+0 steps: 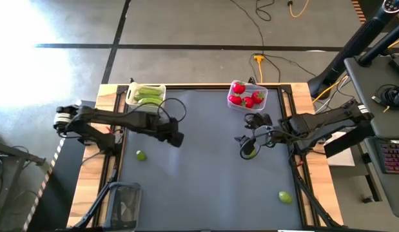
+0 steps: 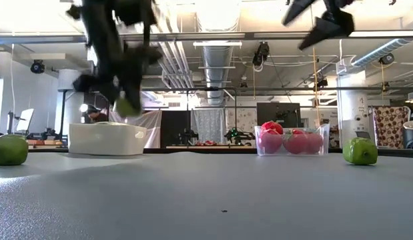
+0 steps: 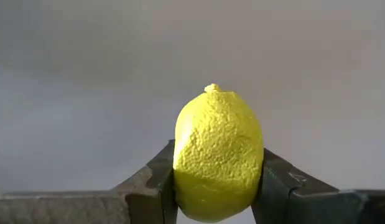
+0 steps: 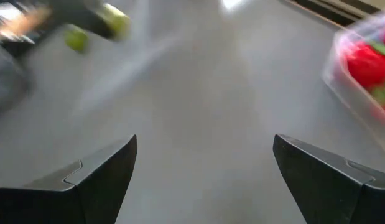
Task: Sort produce into baskets
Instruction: Put the top left lime into the black bin
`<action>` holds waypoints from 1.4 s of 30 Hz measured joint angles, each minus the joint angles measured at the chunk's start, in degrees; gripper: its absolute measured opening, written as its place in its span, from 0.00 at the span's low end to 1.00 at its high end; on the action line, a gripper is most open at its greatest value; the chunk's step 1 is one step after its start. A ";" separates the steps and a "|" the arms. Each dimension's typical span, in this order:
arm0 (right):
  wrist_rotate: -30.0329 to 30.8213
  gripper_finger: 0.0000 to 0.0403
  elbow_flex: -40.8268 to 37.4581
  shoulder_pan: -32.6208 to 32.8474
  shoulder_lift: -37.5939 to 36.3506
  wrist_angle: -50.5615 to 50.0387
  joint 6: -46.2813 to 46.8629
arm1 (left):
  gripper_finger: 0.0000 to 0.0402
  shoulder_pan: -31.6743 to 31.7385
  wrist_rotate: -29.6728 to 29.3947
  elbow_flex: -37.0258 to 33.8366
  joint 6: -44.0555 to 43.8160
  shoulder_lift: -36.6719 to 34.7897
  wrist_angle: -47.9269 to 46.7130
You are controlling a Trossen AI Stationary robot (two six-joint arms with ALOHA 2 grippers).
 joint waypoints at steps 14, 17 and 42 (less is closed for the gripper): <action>-0.01 0.91 -0.07 -3.66 -1.16 -18.04 13.55 | 0.32 -41.29 18.84 16.34 -23.27 -0.43 -25.70; -0.02 0.91 -0.22 -4.89 -0.82 -17.83 15.14 | 0.32 -47.87 23.93 13.76 -28.13 1.12 -25.84; -10.74 0.91 -0.26 -6.86 -1.08 -18.75 10.33 | 0.54 -52.39 26.65 -8.00 -39.17 1.91 -5.61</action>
